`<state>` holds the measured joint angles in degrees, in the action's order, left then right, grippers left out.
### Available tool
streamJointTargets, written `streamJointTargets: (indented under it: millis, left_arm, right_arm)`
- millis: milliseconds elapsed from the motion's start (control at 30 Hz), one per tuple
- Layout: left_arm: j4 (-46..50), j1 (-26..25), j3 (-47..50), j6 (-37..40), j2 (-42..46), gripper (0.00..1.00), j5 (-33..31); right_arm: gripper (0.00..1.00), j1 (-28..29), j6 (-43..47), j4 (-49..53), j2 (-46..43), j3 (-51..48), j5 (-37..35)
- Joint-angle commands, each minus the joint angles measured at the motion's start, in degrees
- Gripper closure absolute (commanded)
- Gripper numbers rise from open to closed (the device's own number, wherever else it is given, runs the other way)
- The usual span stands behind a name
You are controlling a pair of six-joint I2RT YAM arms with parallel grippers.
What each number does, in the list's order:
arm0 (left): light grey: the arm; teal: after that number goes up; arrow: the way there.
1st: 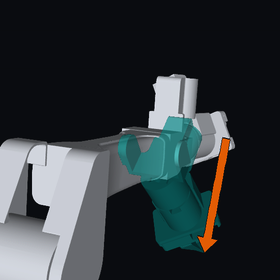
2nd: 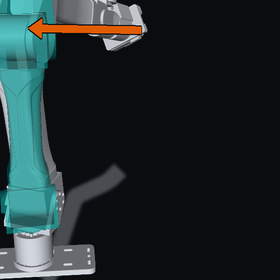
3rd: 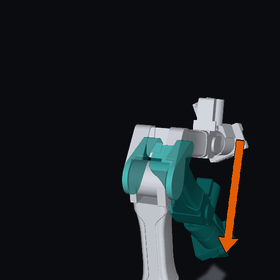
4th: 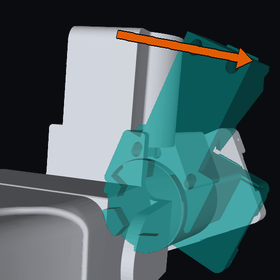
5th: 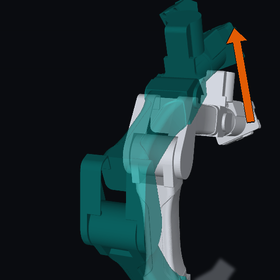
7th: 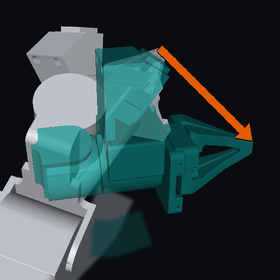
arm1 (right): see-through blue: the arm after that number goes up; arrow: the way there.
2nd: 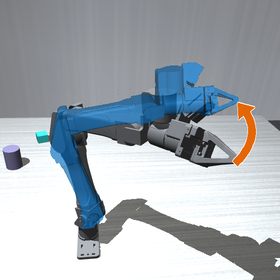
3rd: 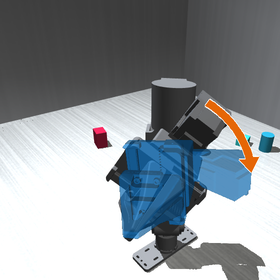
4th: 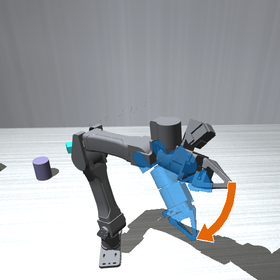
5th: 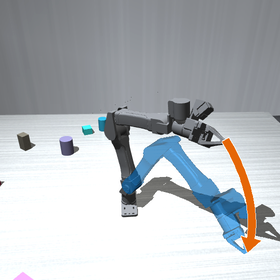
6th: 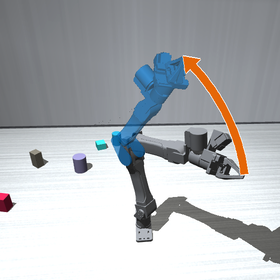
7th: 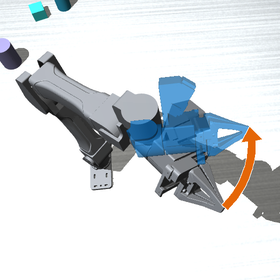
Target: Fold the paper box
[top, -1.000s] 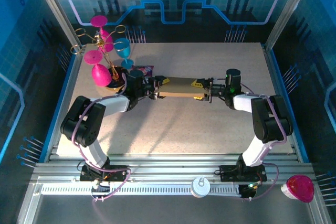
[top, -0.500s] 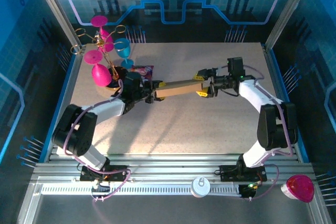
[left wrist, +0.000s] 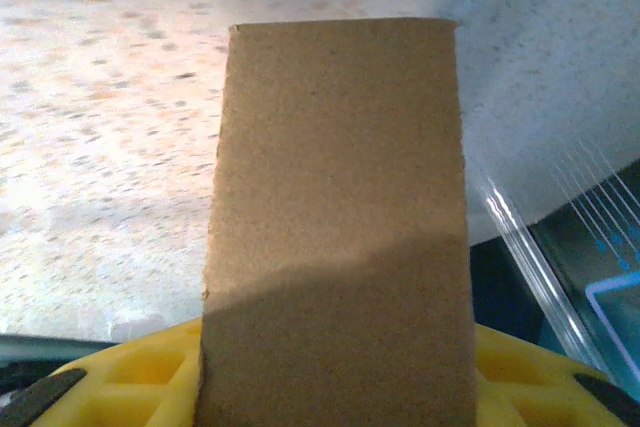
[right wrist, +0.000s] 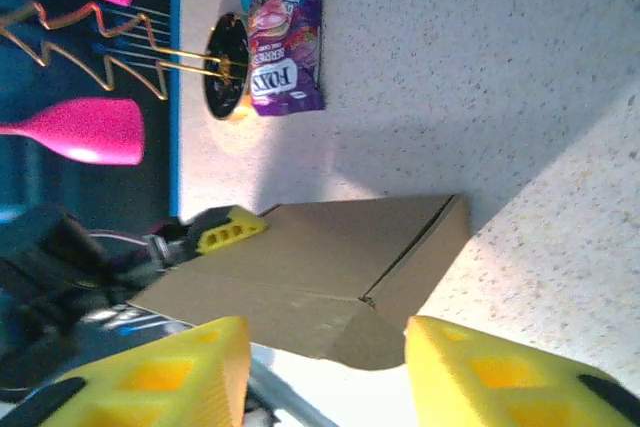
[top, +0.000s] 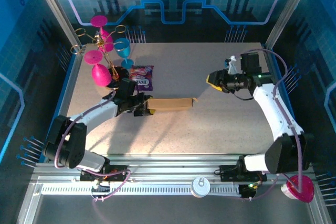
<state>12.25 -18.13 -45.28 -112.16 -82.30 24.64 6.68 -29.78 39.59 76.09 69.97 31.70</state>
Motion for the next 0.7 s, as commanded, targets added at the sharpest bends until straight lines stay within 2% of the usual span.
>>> streamJointTargets:
  millis: [0, 67, 133, 233, 333, 467, 667]
  left_arm:
    - [14.6, 1.4, -2.5, -3.2, 2.1, 0.85, -0.5]
    - [16.6, 1.9, -2.6, -4.1, 2.2, 0.85, -0.9]
    - [18.6, 2.3, -3.0, -4.7, 1.7, 0.85, -0.7]
    - [20.0, 3.0, -4.0, -4.4, 0.4, 0.85, -0.7]
    - [20.2, 3.7, -4.4, -4.5, -1.1, 0.84, -0.7]
    - [21.3, 4.7, -5.5, -3.6, -3.4, 0.83, -0.6]
    - [21.8, 5.8, -7.4, -2.4, -6.8, 0.84, 1.2]
  right_arm:
    - [0.64, 8.1, 18.8, -1.0, -6.4, -3.0, -14.5]
    - [0.67, 11.2, 24.1, -7.8, -10.4, -8.9, -16.4]
    - [0.74, 12.4, 28.8, -15.1, -13.8, -14.2, -15.2]
    - [0.76, 13.6, 36.6, -20.7, -14.7, -17.9, -12.3]
    - [0.72, 14.2, 41.8, -19.5, -11.1, -16.8, -10.2]
    - [0.74, 14.5, 45.1, -14.8, -4.8, -13.0, -4.6]
    - [0.77, 16.9, 44.9, -11.3, 0.6, -8.6, -5.2]
